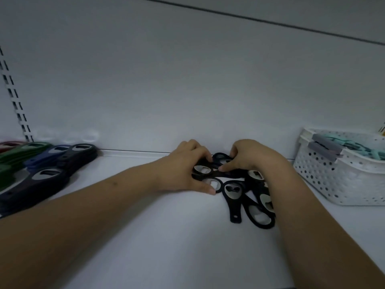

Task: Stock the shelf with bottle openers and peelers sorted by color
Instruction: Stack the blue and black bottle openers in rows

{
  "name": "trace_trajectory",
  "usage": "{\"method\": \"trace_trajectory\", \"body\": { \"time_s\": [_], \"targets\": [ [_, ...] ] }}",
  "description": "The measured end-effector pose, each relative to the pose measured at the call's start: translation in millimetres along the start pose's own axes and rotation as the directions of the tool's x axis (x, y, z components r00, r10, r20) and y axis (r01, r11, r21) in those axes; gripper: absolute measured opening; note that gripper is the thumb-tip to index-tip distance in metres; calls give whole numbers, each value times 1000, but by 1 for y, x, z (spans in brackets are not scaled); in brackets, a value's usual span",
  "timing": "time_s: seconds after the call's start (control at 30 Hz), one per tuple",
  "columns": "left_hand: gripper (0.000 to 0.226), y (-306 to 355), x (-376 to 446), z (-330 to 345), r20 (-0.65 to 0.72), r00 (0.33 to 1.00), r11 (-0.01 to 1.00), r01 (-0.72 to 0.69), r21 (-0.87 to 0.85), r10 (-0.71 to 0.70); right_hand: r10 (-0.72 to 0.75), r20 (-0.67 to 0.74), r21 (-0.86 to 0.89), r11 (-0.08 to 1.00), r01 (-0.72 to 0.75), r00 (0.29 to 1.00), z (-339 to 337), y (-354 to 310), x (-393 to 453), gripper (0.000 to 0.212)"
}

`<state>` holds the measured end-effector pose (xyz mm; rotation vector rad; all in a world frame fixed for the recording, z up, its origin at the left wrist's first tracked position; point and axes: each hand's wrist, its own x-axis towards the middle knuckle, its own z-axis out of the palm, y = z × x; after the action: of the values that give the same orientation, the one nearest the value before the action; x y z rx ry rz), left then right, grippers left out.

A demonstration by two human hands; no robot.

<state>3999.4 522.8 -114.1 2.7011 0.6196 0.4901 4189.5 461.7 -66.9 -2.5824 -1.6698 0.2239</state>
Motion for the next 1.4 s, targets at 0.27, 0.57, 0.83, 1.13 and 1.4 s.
{"method": "trace_trajectory", "body": {
  "time_s": [0.27,0.57,0.83,1.13,1.4],
  "targets": [
    [93,-11,9,12,42,998,993,40,114,-45,-56,-17,-33,998,56,998,2,3,0,55],
    [53,-10,2,7,-15,998,995,53,-88,-55,-101,16,76,992,100,995,2,10,1,50],
    [44,-11,-1,6,-9,1000,999,28,-26,-29,-116,142,110,989,101,983,-5,20,-6,51],
    [16,-24,2,2,-80,997,988,-14,-155,1,-4,-320,-184,981,-58,947,9,-19,6,35],
    [37,-17,-1,-3,-1,993,991,121,-53,-121,-325,-479,-426,898,108,816,33,-12,10,20]
  ]
}}
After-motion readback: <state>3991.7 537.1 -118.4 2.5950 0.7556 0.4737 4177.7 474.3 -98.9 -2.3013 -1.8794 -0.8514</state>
